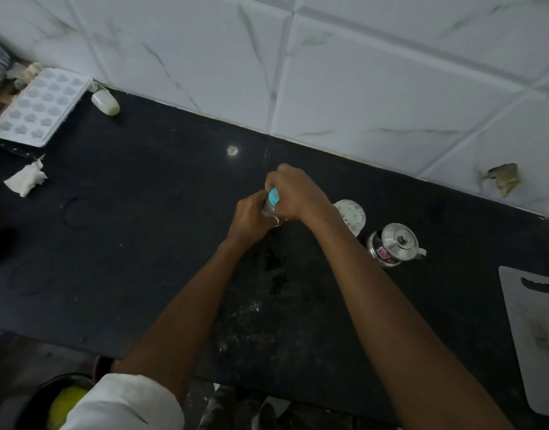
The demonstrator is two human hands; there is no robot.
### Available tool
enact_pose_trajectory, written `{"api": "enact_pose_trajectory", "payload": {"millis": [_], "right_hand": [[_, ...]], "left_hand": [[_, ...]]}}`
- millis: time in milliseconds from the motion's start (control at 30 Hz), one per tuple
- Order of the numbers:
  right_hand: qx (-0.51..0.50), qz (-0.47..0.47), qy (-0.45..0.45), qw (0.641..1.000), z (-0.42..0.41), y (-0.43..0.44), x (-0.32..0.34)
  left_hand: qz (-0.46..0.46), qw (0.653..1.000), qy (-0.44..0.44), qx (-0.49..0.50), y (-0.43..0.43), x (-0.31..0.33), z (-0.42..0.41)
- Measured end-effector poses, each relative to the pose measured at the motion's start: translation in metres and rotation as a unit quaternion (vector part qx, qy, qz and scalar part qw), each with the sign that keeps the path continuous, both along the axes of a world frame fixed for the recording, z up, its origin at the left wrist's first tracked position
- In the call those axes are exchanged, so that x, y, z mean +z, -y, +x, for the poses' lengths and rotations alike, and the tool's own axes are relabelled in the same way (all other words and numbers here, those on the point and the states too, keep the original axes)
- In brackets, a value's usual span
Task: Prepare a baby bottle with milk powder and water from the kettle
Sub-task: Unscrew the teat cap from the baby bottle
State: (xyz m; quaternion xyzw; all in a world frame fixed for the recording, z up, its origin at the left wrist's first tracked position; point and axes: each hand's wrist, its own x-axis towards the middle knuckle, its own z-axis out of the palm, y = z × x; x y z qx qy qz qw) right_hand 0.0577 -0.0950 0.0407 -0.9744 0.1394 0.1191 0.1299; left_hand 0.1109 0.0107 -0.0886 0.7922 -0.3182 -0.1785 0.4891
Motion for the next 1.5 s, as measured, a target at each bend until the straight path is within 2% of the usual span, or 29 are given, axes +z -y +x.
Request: {"api": "enact_pose_trajectory", "payload": {"millis": [133, 367, 867, 1133, 1267, 1333, 1367, 1500], "right_hand": [[-0.017, 0.011, 0.006, 1.0, -0.002, 0.002, 0.005], [-0.135, -0.003, 0.051, 0.99, -0.019, 0.013, 0.005], [-0.164, -0.011, -0.096, 0.982, -0.02, -0.011, -0.082], [-0.181, -0.006, -0.075, 0.981, -0.027, -0.009, -0.081], [-0.193, -0.011, -0.025, 0.981, -0.033, -0.005, -0.066], [-0.201, -0.01, 0.014, 0.98, -0.036, -0.003, -0.056], [-0.204, -0.011, 0.035, 0.978, -0.038, -0.002, -0.048], [-0.208, -0.028, 0.106, 0.972, -0.053, 0.009, -0.016]], "left_hand": [[-0.008, 1.0, -0.007, -0.003, -0.001, 0.004, -0.002], [-0.006, 0.999, -0.017, 0.037, -0.009, 0.003, 0.003], [0.012, 0.999, -0.015, 0.042, -0.035, 0.009, 0.016], [0.021, 0.999, -0.015, 0.042, -0.034, 0.012, 0.014], [0.052, 0.996, -0.043, 0.051, -0.033, 0.022, 0.008], [0.054, 0.997, -0.01, 0.061, -0.032, 0.03, 0.002], [0.051, 0.996, 0.033, 0.07, -0.031, 0.036, -0.001], [0.021, 0.955, 0.284, 0.084, -0.017, 0.059, -0.012]]}}
